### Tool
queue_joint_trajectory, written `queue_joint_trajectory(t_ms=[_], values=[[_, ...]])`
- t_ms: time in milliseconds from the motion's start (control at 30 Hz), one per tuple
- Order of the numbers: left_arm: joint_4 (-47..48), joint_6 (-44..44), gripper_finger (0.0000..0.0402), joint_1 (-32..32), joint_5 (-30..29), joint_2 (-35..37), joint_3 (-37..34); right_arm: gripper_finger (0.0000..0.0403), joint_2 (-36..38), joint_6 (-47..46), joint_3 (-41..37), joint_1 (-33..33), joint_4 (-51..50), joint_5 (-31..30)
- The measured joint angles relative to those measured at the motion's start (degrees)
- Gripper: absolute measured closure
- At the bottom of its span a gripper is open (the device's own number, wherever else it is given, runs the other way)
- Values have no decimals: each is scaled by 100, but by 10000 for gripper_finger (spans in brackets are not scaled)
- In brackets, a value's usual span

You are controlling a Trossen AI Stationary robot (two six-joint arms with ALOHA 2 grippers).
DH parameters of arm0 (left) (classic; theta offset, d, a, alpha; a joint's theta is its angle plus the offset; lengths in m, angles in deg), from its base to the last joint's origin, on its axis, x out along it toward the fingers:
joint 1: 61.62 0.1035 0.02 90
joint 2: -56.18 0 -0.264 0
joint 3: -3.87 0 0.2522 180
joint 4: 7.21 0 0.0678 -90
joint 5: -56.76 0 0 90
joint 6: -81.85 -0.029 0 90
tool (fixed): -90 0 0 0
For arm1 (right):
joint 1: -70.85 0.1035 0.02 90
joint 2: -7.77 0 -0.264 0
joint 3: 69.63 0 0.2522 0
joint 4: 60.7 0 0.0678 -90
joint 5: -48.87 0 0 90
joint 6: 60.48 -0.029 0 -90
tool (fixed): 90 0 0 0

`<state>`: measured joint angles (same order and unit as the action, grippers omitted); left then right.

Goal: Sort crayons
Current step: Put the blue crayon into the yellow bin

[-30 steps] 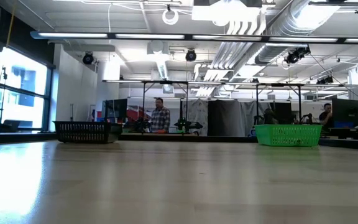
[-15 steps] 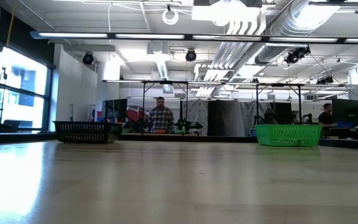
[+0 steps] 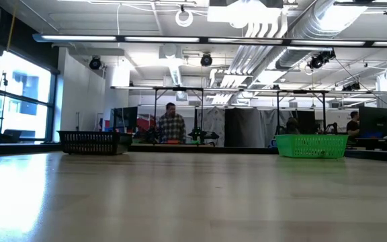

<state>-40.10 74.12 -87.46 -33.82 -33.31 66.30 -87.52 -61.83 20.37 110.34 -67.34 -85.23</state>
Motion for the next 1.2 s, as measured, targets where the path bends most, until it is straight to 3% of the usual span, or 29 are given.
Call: queue_joint_trajectory(t_ms=[367, 533, 667, 833, 1033, 1200], values=[[-9, 0, 233, 71, -298, 0, 0, 402, 0, 33, 0, -301, 90, 202], [-9, -1, 240, 71, -915, 0, 0, 402, 0, 33, 0, -447, 98, 281], [-6, 0, 286, 73, -1073, 0, 0, 402, 0, 33, 0, -468, 96, 284], [2, 30, 386, 64, -1055, 0, -2, 402, 0, 31, 0, -466, 96, 286], [17, 164, 396, 49, -1051, 2, -2, 396, 0, -106, 0, -457, 63, 240], [23, 219, 397, 1, -1111, 2, -7, 345, 32, -117, 0, -423, -277, 223]])
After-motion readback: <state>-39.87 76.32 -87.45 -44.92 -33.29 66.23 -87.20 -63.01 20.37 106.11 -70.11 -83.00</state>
